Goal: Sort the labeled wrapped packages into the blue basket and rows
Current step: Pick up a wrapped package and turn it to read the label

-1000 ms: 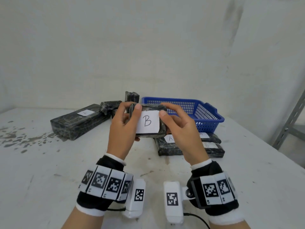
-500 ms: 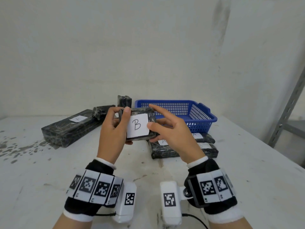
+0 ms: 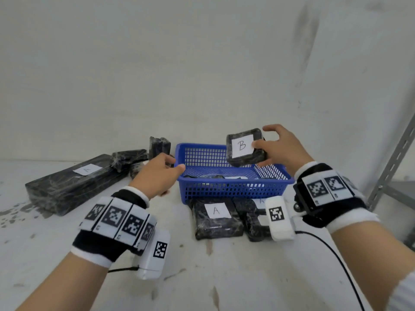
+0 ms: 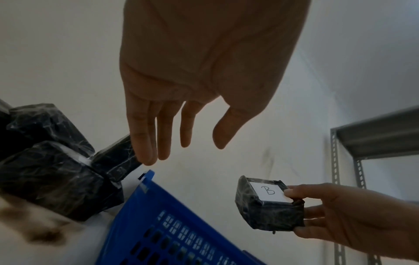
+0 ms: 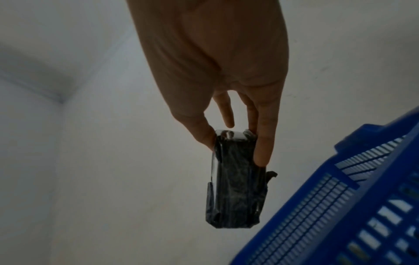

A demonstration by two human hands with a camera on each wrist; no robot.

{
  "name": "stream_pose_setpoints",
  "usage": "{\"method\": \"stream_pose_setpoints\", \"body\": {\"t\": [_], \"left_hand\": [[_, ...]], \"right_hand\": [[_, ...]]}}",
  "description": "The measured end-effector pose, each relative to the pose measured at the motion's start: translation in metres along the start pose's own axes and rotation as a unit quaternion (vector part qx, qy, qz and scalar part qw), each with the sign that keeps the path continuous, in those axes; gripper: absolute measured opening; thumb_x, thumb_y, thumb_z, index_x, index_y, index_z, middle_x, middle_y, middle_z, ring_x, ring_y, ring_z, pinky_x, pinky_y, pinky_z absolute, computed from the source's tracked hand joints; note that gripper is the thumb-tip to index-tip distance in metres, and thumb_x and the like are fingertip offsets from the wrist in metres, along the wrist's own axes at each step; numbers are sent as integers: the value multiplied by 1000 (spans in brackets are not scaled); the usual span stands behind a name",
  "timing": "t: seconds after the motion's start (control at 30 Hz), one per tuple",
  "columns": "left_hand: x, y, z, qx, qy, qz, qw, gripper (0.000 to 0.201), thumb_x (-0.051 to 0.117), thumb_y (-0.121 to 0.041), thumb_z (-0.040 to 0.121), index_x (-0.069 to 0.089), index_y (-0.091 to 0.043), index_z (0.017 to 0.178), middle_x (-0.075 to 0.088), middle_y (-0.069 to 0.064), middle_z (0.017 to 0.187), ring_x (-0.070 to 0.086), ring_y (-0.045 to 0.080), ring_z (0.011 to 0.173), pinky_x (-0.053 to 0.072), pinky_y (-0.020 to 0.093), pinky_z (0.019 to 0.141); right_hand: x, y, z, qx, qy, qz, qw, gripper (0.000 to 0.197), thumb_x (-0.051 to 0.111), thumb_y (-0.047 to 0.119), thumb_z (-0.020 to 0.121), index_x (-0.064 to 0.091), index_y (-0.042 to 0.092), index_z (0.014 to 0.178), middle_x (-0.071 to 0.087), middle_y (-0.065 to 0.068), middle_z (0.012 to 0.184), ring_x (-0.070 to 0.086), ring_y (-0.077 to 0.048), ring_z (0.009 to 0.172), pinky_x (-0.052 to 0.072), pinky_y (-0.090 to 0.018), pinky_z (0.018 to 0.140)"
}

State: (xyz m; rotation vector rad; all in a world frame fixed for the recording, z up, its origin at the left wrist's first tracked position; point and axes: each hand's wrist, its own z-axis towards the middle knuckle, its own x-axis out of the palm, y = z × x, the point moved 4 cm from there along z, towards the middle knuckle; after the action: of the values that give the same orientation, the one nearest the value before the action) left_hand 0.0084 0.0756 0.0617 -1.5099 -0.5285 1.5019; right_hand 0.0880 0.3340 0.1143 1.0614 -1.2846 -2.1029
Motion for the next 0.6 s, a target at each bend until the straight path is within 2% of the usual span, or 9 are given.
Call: {"method": "stream_pose_setpoints", "body": {"t": [0.07, 0.2, 0.27, 0.33, 0.37, 0.43, 0.5, 0.53, 0.6], "left_hand": [[8, 5, 20, -15, 12, 49, 999, 38, 52, -36, 98, 48, -15, 129, 58, 4, 118, 57, 20, 94, 45, 28, 65], [22, 14, 56, -19, 11, 72, 997, 44, 48, -33, 100, 43, -13, 138, 54, 7, 131, 54, 24, 114, 41, 31, 88], [27, 18, 70, -4, -1, 66, 998, 43, 49, -30, 100, 44, -13, 138, 51, 8, 138, 53, 25, 120, 41, 33, 93], [32, 23, 81, 16, 5, 59, 998, 44, 50, -28, 99, 42, -14, 140, 46, 7, 144, 49, 25, 126, 40, 36, 103], [35, 25, 84, 24, 17, 64, 998, 46, 50, -26, 99, 40, -15, 142, 42, 6, 147, 46, 24, 130, 38, 37, 107], [41, 31, 89, 33, 40, 77, 996, 48, 49, -22, 100, 35, -16, 145, 35, 5, 152, 41, 24, 135, 34, 38, 112], [46, 36, 92, 31, 52, 64, 996, 49, 46, -17, 101, 31, -18, 147, 29, 3, 156, 38, 23, 137, 32, 36, 113], [48, 38, 94, 33, 53, 58, 996, 49, 44, -15, 101, 29, -18, 148, 27, 3, 157, 37, 23, 138, 31, 36, 113], [51, 40, 97, 38, 53, 58, 996, 50, 41, -13, 102, 26, -19, 149, 23, 3, 159, 37, 24, 138, 31, 35, 112]], "right_hand": [[0, -14, 25, 41, -6, -35, 999, 42, 71, 11, 90, 45, 15, 124, 56, -18, 129, 70, -35, 95, 63, -43, 67], [6, -39, 68, 110, 12, -167, 980, 47, 69, 10, 91, 42, 2, 129, 52, -19, 130, 63, -36, 102, 57, -34, 54], [8, -50, 88, 135, 23, -212, 968, 46, 65, 6, 93, 42, -1, 132, 53, -22, 131, 62, -39, 104, 60, -42, 60], [12, -60, 105, 149, 50, -253, 955, 48, 63, 3, 94, 40, 4, 136, 53, -24, 132, 62, -43, 107, 60, -53, 68], [14, -63, 111, 150, 75, -277, 946, 52, 63, 3, 94, 38, 9, 139, 52, -23, 134, 62, -44, 109, 60, -54, 70], [18, -69, 120, 134, 133, -341, 921, 69, 61, 4, 95, 27, 21, 151, 51, -22, 139, 61, -42, 113, 58, -53, 83], [19, -75, 126, 112, 173, -402, 892, 78, 58, 7, 97, 14, 25, 158, 51, -21, 142, 61, -40, 116, 52, -49, 97], [19, -78, 128, 107, 189, -426, 878, 77, 57, 9, 98, 13, 25, 159, 52, -20, 143, 61, -38, 117, 52, -45, 98], [19, -83, 130, 107, 226, -462, 851, 67, 54, 12, 100, 23, 27, 158, 50, -14, 147, 59, -34, 121, 50, -39, 98]]}}
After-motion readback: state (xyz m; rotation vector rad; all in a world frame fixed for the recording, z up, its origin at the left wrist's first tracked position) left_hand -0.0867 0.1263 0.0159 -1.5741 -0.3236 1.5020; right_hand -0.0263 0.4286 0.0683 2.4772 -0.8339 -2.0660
